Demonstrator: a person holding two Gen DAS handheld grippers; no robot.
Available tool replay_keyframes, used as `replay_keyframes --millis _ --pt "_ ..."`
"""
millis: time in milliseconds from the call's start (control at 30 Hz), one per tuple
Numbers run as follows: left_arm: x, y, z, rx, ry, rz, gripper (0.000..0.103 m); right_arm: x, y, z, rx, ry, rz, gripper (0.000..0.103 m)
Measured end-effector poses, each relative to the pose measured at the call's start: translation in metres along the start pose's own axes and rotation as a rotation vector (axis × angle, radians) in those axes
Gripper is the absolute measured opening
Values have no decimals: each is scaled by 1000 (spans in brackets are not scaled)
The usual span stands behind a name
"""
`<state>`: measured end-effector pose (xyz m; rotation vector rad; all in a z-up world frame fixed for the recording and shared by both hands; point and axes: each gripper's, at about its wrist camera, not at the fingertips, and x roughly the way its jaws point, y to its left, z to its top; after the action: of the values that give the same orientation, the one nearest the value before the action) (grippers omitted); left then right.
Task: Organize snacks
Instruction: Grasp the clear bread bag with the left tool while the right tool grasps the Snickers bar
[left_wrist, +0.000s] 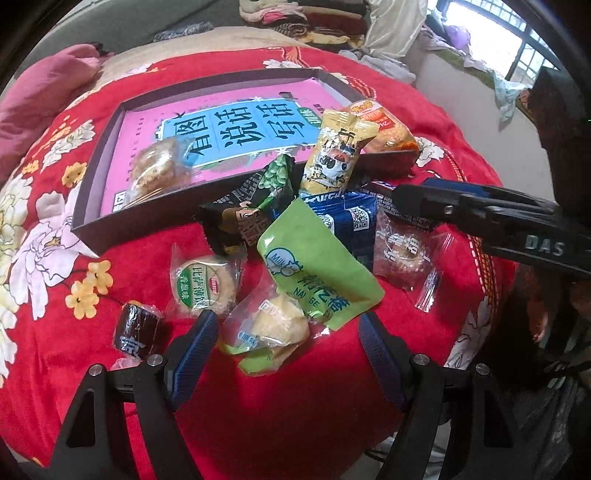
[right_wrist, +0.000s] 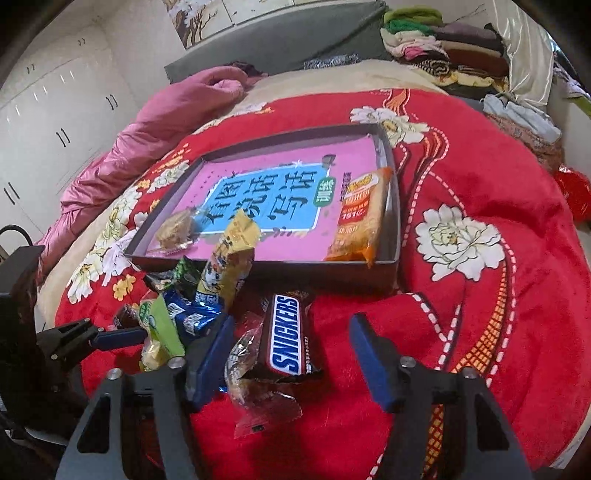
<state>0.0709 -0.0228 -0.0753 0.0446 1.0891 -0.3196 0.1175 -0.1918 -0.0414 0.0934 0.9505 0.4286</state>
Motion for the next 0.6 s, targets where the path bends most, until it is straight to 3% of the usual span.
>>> replay_keyframes --millis 133,300,600 --pt "1 1 0 9 -4 13 67 13 -1 -2 -14 39 -10 45" --pt "0 11 0 -33 8 -10 44 22 2 -1 -55 46 -22 40" --pt "12 4 2 -23 45 -5 42 19 1 3 -61 53 -11 33"
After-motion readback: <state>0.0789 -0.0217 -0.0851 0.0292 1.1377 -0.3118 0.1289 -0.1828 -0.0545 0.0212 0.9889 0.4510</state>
